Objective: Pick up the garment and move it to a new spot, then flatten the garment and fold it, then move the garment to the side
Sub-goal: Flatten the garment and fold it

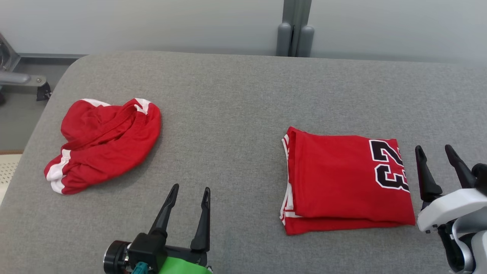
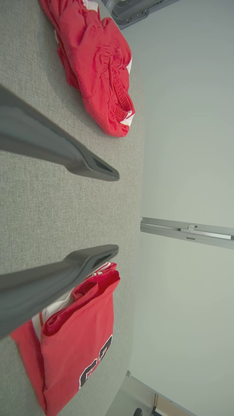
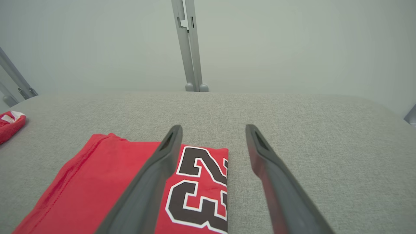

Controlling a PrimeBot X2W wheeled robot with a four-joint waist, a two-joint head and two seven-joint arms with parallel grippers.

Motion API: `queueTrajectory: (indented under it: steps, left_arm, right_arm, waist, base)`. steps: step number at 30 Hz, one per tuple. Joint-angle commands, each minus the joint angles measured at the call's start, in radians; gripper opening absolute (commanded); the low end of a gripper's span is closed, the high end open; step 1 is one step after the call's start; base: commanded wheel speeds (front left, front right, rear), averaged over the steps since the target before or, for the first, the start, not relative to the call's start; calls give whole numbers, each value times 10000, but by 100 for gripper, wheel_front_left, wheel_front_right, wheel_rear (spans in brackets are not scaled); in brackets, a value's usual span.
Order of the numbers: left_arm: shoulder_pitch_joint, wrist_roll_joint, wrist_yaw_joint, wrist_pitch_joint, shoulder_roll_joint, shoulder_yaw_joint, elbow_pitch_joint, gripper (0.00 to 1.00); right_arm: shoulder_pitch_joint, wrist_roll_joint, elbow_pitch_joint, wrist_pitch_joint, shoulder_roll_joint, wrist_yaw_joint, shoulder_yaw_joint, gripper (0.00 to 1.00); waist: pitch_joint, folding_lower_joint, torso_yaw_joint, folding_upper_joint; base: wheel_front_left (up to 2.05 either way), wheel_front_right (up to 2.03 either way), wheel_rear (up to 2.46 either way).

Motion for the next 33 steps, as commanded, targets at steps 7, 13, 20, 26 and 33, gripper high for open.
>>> queueTrajectory:
  steps: [7, 13, 20, 26, 33]
  left_arm:
    - [391, 121, 156, -2, 6, 622, -284, 100]
    - [645, 166, 333, -2, 7, 954, -664, 100]
    - [1127, 482, 242, -2, 7, 1017, -874, 100]
    - [1545, 508, 254, -2, 7, 1209, -729, 100]
    - [1699, 358, 154, -2, 7, 1374, -533, 100]
  right_arm:
    - [526, 177, 341, -1861, -160, 1, 1326, 100]
    - [787, 374, 441, -2601, -387, 1, 2162, 100]
    - [1173, 219, 40, -2651, 26, 1, 1840, 100]
    - [1604, -8, -59, -2654, 387, 1, 1704, 100]
    - [1926, -124, 38, -2656, 615, 1, 1728, 100]
  waist:
    - [-433, 0, -1096, 0]
    - [-788, 0, -1485, 0]
    - [-1099, 0, -1542, 0]
    - [-1364, 0, -1426, 0]
    - [-1585, 0, -1254, 0]
  base:
    - [0, 0, 0]
    - [0, 0, 0]
    - [0, 0, 0]
    - [0, 0, 0]
    - [0, 0, 0]
